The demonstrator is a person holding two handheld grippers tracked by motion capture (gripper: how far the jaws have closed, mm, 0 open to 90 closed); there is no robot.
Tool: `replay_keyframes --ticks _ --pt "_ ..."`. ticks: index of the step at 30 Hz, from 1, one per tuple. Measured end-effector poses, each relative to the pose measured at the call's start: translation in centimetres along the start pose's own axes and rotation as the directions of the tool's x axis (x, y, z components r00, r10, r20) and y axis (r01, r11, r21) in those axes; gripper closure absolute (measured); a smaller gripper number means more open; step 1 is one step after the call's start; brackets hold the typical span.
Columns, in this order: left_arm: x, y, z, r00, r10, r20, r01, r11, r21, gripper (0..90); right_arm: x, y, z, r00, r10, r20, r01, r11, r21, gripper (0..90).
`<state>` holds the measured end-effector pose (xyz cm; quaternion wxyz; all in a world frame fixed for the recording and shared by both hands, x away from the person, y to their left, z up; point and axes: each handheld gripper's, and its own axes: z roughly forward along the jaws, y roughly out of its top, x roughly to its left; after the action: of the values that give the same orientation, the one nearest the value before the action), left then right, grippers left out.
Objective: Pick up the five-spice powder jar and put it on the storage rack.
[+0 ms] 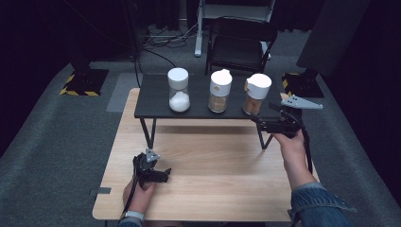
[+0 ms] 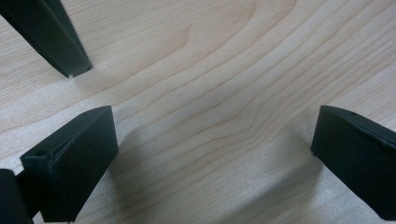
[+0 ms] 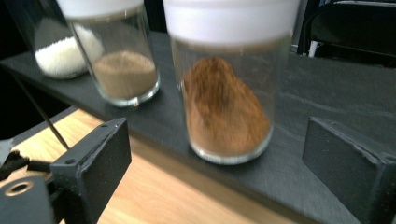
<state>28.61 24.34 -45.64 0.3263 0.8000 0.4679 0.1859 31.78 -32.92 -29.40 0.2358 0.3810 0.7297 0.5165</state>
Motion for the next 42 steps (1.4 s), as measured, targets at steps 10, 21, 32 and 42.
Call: replay_keyframes --ticks 10,21,32,42 --pt "0.0 0.1 0.1 1.0 0.002 0.001 -0.002 1.0 0.002 0.3 0.1 -2.6 -2.1 0.9996 -0.017 0.025 0.016 1.0 0.023 7.9" --pt "0.0 0.1 0.1 1.0 -0.002 0.0 0.002 1.0 0.0 0.3 -0.2 -6.1 -3.2 0.999 -0.008 0.043 0.005 0.998 0.058 7.9" --pt "-0.1 0.2 0.2 0.9999 -0.005 -0.009 0.005 1.0 0.0 0.3 -0.5 -9.5 -3.6 0.9987 0.013 0.049 -0.017 0.997 0.077 7.9" --pt "-0.1 0.3 0.2 0.9999 -0.005 -0.009 0.005 1.0 0.0 0.3 -0.3 -11.9 -3.9 0.9973 0.025 0.069 -0.031 0.996 0.085 8.0"
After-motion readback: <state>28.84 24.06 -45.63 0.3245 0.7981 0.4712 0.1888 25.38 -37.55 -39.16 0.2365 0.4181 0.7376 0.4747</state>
